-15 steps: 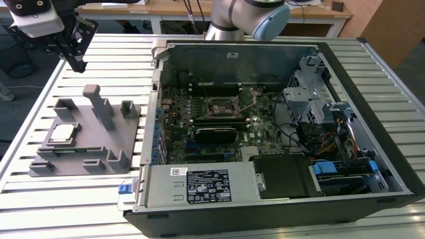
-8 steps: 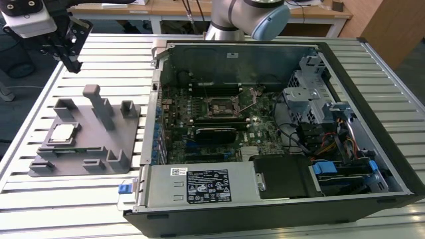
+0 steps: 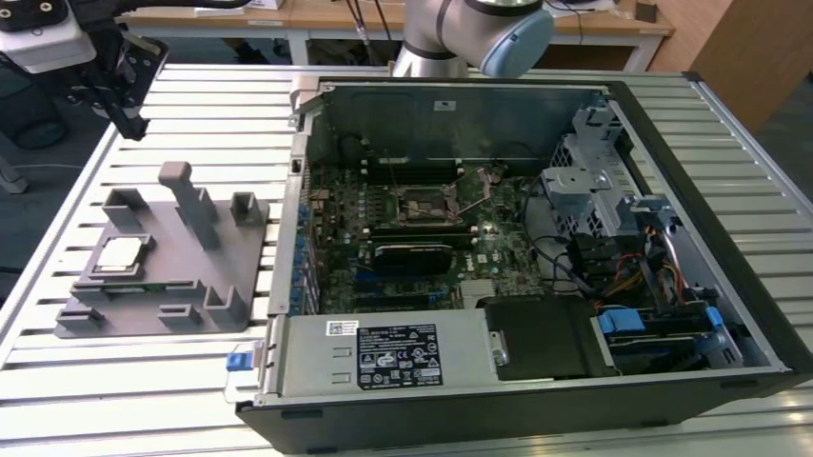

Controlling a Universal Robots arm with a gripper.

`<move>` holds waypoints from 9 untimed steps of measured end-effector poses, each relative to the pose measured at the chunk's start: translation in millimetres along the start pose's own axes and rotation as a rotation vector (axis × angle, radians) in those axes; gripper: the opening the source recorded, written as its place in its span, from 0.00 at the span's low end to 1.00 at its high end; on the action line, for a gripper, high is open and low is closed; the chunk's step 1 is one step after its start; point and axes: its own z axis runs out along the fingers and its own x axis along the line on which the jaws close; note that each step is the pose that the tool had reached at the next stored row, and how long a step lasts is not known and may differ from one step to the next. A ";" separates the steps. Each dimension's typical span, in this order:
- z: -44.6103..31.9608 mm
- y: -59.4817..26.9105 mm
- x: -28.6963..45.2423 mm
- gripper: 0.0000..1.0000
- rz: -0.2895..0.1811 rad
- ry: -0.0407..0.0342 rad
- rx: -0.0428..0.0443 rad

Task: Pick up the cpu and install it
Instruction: 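Reach for the cpu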

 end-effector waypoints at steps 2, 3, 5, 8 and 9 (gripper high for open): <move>0.1 -0.2 1.9 0.12 0.000 0.0000 0.0000; 0.1 -0.2 2.9 0.12 0.000 0.0001 0.0000; 0.2 -0.4 4.9 0.12 0.000 0.0000 0.0000; 0.4 -0.6 8.0 0.12 0.000 0.0000 0.0000; 0.4 -0.7 9.0 0.12 0.000 0.0000 0.0000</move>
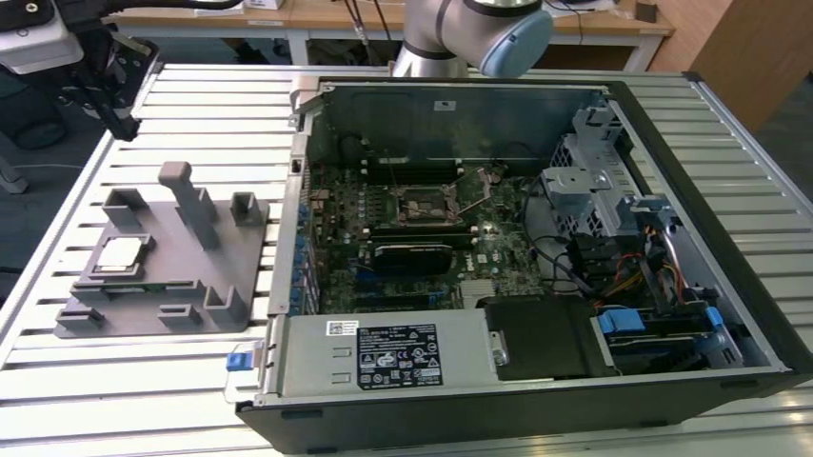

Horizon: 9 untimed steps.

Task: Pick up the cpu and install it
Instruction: 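Reach for the cpu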

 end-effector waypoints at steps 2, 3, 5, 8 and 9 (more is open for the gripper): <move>0.1 -0.1 1.9 0.12 0.000 0.0000 0.0000; 0.1 -0.2 2.9 0.12 0.000 0.0000 0.0000; 0.2 -0.4 5.0 0.12 0.000 0.0000 0.0000; 0.4 -0.6 8.1 0.12 0.000 0.0000 0.0000; 0.4 -0.7 9.3 0.12 0.000 0.0000 0.0000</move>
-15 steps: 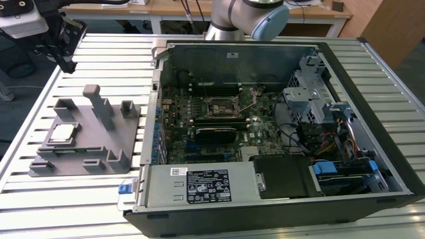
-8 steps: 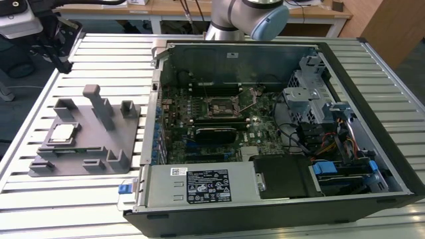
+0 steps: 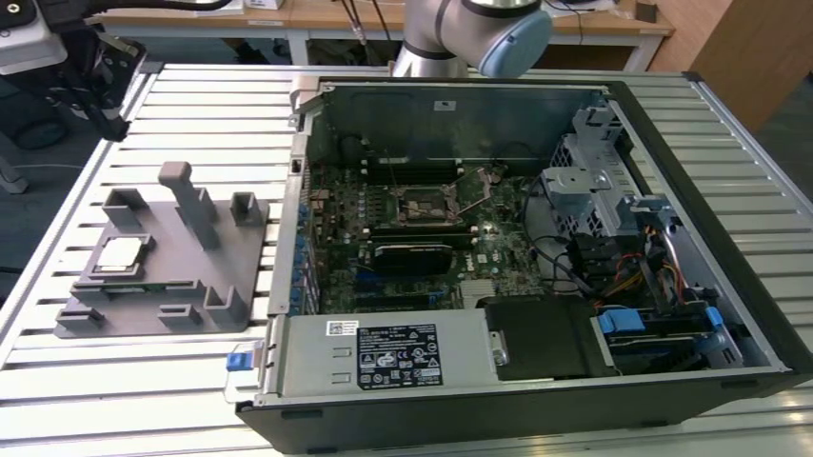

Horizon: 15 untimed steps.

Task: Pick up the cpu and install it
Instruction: 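Reach for the cpu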

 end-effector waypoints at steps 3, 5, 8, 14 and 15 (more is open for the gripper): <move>0.1 -0.3 3.9 0.12 0.000 0.0000 0.0000; 0.2 -0.5 7.4 0.12 0.000 0.0000 0.0000; 0.4 -1.0 13.1 0.12 0.000 0.0000 0.0000; 2.2 -4.4 28.4 0.12 0.000 -0.0001 0.0000; 2.6 -5.5 30.5 0.12 0.000 0.0000 0.0000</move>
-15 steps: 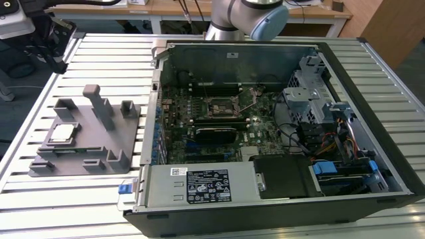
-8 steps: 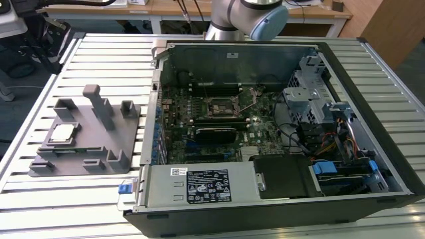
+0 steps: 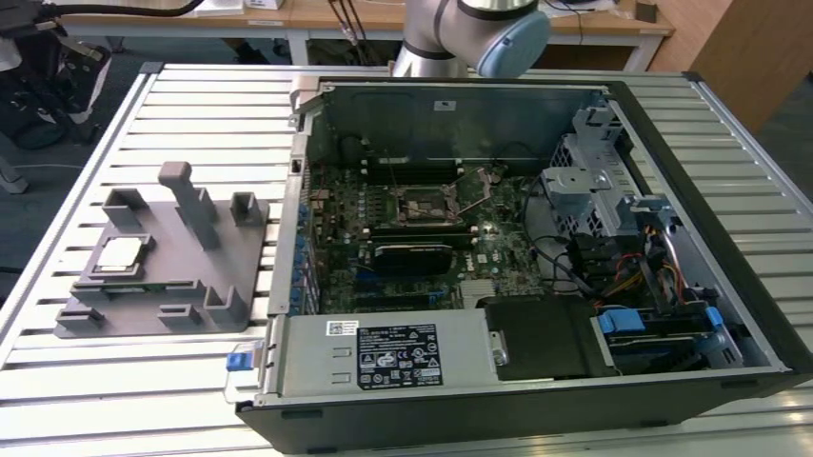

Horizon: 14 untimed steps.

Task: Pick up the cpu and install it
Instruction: 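Reach for the cpu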

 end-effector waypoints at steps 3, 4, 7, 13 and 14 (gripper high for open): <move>1.3 -3.4 5.5 0.12 0.000 0.0000 0.0000; 1.7 -4.0 7.3 0.12 0.000 0.0001 0.0001; 2.7 -5.0 13.9 0.12 0.000 0.0005 0.0001; 3.5 -6.3 26.5 0.12 0.000 0.0020 0.0001; 3.7 -6.5 28.3 0.12 0.000 0.0023 0.0002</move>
